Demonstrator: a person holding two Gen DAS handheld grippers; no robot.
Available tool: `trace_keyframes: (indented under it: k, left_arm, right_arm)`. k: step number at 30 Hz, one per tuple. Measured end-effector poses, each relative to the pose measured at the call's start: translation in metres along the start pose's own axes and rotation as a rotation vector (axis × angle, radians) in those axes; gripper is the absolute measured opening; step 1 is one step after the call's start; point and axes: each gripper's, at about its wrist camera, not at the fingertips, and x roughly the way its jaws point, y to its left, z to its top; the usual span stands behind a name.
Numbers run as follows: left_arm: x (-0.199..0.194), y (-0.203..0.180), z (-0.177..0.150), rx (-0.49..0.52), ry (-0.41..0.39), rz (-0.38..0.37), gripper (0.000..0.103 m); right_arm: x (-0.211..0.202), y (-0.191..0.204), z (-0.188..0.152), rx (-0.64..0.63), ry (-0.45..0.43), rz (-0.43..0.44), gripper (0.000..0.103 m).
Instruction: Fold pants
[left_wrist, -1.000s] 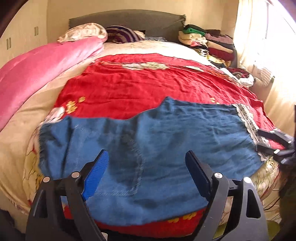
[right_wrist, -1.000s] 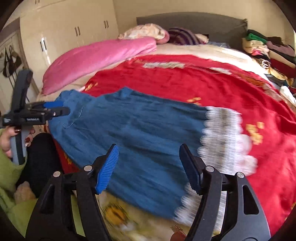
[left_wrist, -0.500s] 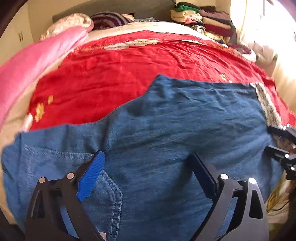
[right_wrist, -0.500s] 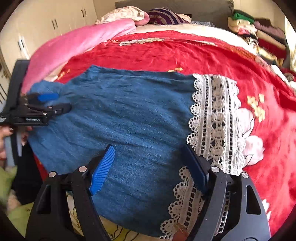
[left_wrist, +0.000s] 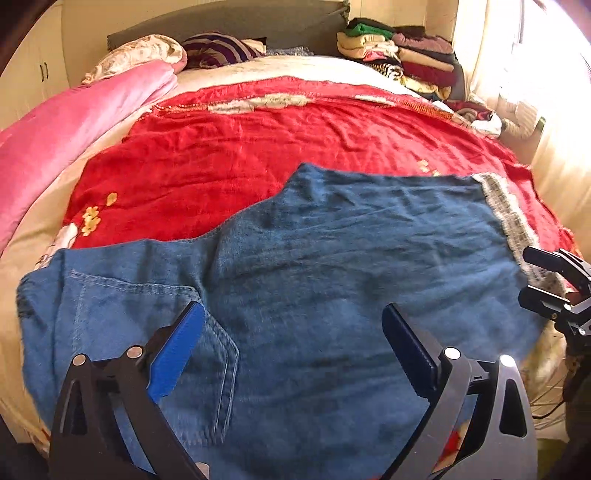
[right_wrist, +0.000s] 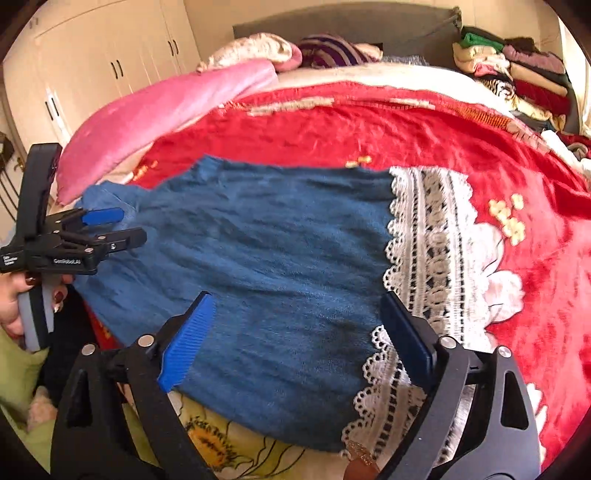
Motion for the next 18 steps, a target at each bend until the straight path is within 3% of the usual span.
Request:
trace_keyframes:
  k: [9,18]
  left_arm:
    - [-0.049,-0.013,0.013,0.012,-0.085,-0.025,0.098]
    - [-0.049,-0.043,0.040,0.074,-0.098,-0.046,0.098]
  right_arm:
    - [-0.045,-0.010,0.006,0.007,-0.092,-0.040,0.093]
    - [-0.075,-0.038,0.002,0.066,-0.132,-0.101,0.093]
